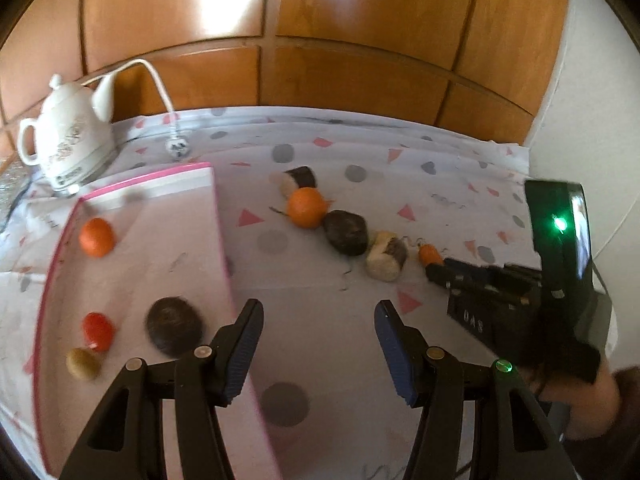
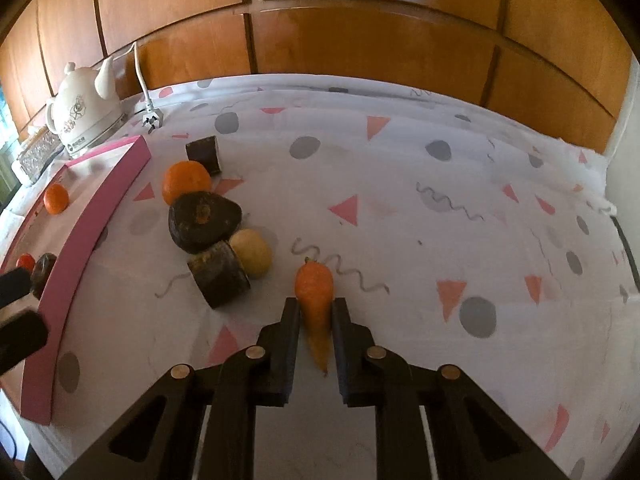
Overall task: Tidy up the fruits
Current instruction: 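Grasp the cut white-and-brown root with the left gripper while the right gripper holds the carrot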
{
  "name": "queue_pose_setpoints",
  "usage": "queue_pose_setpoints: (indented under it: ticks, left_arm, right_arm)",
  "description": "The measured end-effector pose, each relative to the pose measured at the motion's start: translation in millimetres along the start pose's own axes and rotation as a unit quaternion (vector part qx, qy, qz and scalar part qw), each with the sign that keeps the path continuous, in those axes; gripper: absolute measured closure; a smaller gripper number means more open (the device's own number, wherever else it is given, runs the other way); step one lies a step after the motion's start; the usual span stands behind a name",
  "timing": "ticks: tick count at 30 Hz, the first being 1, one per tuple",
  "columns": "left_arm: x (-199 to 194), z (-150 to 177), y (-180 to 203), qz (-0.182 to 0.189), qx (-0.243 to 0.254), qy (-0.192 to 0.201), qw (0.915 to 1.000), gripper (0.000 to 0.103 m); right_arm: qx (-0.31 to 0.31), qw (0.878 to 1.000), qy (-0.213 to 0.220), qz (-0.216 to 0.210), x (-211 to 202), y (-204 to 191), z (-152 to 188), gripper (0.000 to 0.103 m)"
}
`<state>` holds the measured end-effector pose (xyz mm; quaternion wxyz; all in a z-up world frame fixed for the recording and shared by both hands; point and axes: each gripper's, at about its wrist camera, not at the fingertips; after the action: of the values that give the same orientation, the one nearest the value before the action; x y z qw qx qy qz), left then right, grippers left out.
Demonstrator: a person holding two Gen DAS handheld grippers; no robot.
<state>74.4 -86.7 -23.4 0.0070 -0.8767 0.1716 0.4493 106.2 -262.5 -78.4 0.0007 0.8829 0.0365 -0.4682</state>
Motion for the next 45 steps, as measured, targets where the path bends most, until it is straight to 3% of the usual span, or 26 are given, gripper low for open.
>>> queue_pose_setpoints:
  ticks: [10, 21, 22, 24, 33, 45]
  left_arm:
    - [37, -24, 28, 0.052, 0.022, -0.018, 0.9983, 0.046]
    - [84, -39, 46, 0.055, 0.036, -0.046, 0.9968, 0.047]
    - [88, -39, 47, 0.055, 0.038, -0.048, 0.9966, 0.049]
    - [92, -38, 48, 0.055, 0.04, -0.054, 0.9962, 0.065]
    - [56, -22, 50, 0.05, 0.052, -0.016, 0.9973, 0.065]
    - [7, -1, 21, 0.003, 0.021, 0.003, 0.9998, 0.065]
  right_arm:
    - [0.004, 1.0, 0.01, -0.01, -5, 14, 19, 0.087]
    - [0.017, 0.999, 0.018, -0.027, -3, 20, 21, 0.087]
    - [0.018, 0.999, 0.019, -0.027, -3, 20, 21, 0.087]
    - [0.019, 0.999, 0.02, -0.028, -3, 20, 22, 0.087]
    - [0.021, 0.999, 0.02, -0.031, -3, 20, 21, 0.087]
    - [0.006, 1.0, 0.017, -0.01, -3, 12, 21, 0.087]
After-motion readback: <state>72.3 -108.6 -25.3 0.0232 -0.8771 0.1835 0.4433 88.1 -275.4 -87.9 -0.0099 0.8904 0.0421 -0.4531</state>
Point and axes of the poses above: each gripper's, at about its wrist camera, not at the fingertips, and x roughly the way its jaws point, y to its right, z to its underside, and after that the axes turned 4 degrees about -y, right-handed
